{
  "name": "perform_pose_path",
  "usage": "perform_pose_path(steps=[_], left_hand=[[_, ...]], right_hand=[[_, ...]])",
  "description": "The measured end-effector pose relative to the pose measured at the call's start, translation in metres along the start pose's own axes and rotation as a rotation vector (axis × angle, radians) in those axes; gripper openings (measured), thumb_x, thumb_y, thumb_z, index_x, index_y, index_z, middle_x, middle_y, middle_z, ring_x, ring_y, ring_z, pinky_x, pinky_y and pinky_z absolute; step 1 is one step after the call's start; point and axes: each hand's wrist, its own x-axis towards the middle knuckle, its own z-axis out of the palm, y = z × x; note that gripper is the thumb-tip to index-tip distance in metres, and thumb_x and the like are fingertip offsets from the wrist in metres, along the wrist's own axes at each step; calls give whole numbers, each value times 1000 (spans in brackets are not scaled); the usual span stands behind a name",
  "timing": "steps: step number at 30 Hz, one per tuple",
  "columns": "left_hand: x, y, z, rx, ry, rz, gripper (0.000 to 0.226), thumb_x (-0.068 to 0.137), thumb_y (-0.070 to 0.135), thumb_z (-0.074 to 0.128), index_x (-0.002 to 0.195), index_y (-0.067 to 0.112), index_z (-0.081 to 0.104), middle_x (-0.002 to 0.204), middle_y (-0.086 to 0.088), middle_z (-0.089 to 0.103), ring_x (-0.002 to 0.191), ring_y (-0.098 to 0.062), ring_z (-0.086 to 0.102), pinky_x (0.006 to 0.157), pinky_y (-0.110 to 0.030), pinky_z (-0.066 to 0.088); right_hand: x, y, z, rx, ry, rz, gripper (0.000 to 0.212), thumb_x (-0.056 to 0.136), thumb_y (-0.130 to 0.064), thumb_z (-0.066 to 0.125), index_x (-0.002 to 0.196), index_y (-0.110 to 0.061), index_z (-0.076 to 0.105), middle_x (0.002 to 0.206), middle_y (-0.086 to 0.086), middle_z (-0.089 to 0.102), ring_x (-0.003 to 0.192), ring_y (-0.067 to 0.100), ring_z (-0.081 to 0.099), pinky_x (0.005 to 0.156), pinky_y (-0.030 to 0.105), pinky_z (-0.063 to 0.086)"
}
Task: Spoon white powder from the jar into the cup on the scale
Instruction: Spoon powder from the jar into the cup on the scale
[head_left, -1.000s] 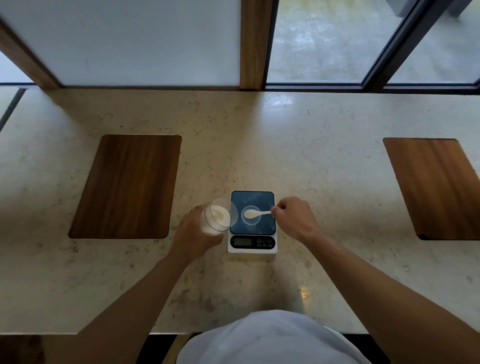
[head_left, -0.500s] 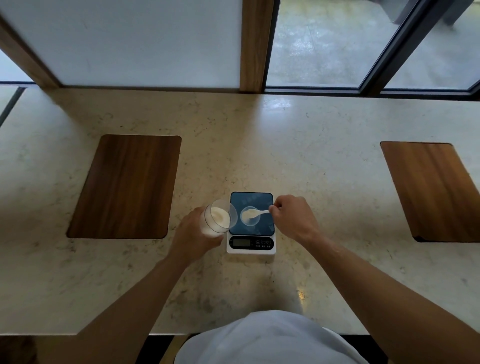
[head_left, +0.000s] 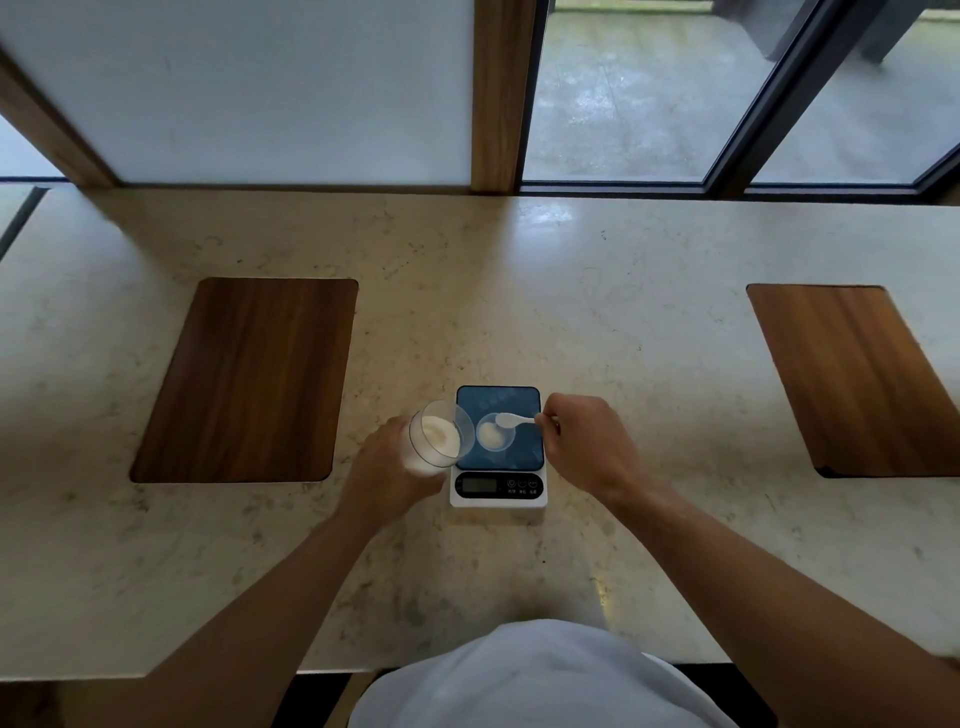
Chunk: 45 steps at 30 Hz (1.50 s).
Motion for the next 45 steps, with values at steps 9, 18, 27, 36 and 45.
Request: perform_pose_path(steps=[9,18,27,36,45], left_hand=[[-3,3,-3,12,-20,5,62,56,28,87,109,28,55,98,12,61,80,-6,58,66,-13,36],[0,2,1,-11,-29,-13,59,57,36,85,105,36,51,95,18,60,80,2,58,65,-13,39],[6,-2,4,-12,-86,92,58,69,34,85,116,30,50,106,8,59,89,-12,57,82,-16,40],[5,0,0,-13,-27,104,67,63,36,86,120,20,53,107,4,60,91,-13,58,81,-25,45],[8,4,-3,25,-44,229,53,69,25,87,113,19,58,102,1,64,85,-10,58,79,-11,37]], right_hand=[[-8,-8,-13,185,252,-9,17,94,-15,65,80,-5,68,68,5,69,54,15,57,49,17,41],[-25,-36,-23,232,216,-329,11,86,-9,74,81,-2,67,70,9,70,54,12,53,53,7,33],[-26,-46,-11,77,98,-473,12,92,-9,67,83,0,68,71,12,68,49,21,56,43,31,52],[-24,-49,-3,50,52,-423,15,93,-12,66,85,0,68,75,13,70,53,23,60,48,37,57],[-12,-49,2,94,-27,-242,21,98,-20,57,89,-5,69,84,10,73,66,21,65,64,40,59]])
